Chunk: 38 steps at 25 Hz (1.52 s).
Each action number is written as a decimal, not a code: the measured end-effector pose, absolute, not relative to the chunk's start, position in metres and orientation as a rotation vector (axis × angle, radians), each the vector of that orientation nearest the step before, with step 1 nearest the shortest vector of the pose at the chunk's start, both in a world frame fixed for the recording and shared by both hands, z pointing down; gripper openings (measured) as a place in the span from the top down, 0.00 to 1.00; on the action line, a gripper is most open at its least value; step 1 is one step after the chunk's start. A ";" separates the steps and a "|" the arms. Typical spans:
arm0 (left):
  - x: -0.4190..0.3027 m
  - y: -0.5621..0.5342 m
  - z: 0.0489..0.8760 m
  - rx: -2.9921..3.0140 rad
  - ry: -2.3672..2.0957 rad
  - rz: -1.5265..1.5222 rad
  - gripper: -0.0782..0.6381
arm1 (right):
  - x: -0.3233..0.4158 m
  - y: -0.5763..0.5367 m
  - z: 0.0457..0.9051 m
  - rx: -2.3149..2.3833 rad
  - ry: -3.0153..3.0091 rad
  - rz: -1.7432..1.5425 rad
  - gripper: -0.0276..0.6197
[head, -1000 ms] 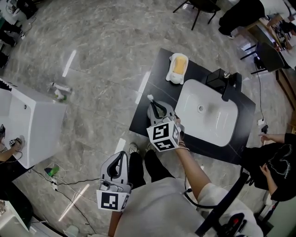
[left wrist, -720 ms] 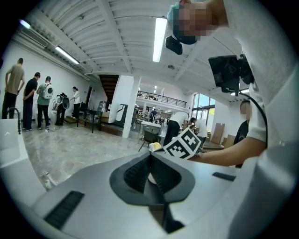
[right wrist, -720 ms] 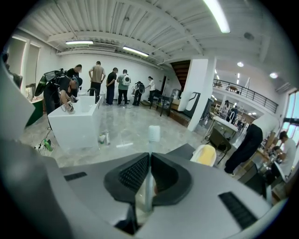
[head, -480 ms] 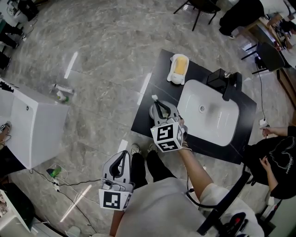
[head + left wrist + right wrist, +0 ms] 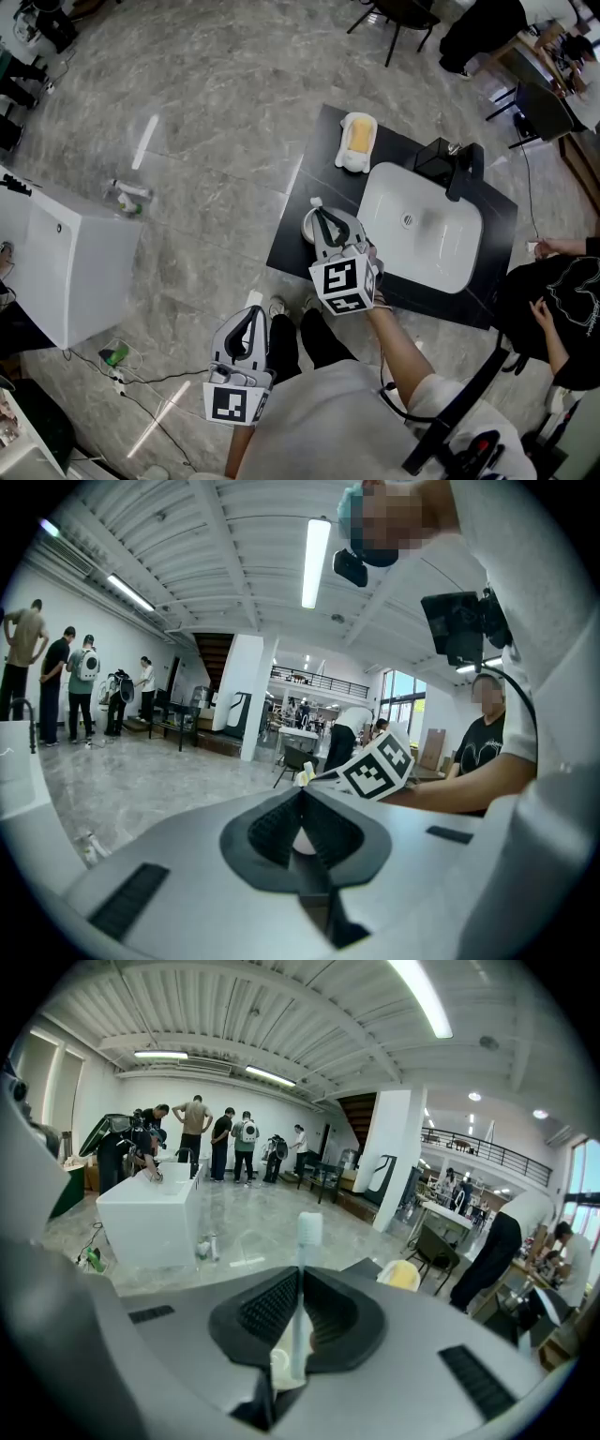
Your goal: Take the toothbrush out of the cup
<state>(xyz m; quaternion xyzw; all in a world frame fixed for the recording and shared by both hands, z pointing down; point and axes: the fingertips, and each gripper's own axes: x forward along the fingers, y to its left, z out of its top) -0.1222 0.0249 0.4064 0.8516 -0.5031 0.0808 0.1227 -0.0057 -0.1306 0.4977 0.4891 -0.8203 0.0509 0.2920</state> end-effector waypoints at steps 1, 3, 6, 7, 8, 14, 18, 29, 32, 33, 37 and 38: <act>-0.120 0.025 0.404 2.495 -1.464 0.232 0.89 | -0.004 -0.129 0.491 1.314 -2.195 0.131 0.92; -0.116 0.025 0.399 2.517 -1.457 0.228 0.89 | -0.002 -0.124 0.478 1.335 -2.216 0.122 0.92; -0.109 0.026 0.389 2.555 -1.448 0.219 0.89 | 0.004 -0.113 0.452 1.379 -2.258 0.110 0.92; -0.107 0.027 0.385 2.568 -1.446 0.218 0.89 | 0.006 -0.110 0.441 1.397 -2.272 0.099 0.92; -0.104 0.028 0.382 2.581 -1.444 0.217 0.89 | 0.008 -0.106 0.431 1.413 -2.284 0.083 0.92; -0.090 0.041 0.373 2.636 -1.430 0.219 0.89 | 0.029 -0.076 0.385 1.503 -2.345 0.025 0.92; -0.076 0.050 0.374 2.644 -1.415 0.219 0.89 | 0.045 -0.055 0.372 1.531 -2.378 0.001 0.92; -0.047 0.060 0.368 2.687 -1.381 0.195 0.89 | 0.065 -0.014 0.346 1.550 -2.476 -0.072 0.92; -0.046 0.060 0.368 2.714 -1.382 0.205 0.89 | 0.069 -0.008 0.345 1.554 -2.481 -0.092 0.92; -0.047 0.061 0.368 2.725 -1.384 0.217 0.89 | 0.071 -0.005 0.348 1.565 -2.479 -0.056 0.92; -0.057 0.068 0.368 2.731 -1.391 0.246 0.89 | 0.073 0.008 0.353 1.578 -2.453 -0.027 0.92; -0.059 0.070 0.368 2.718 -1.390 0.251 0.89 | 0.074 0.012 0.353 1.585 -2.449 -0.033 0.92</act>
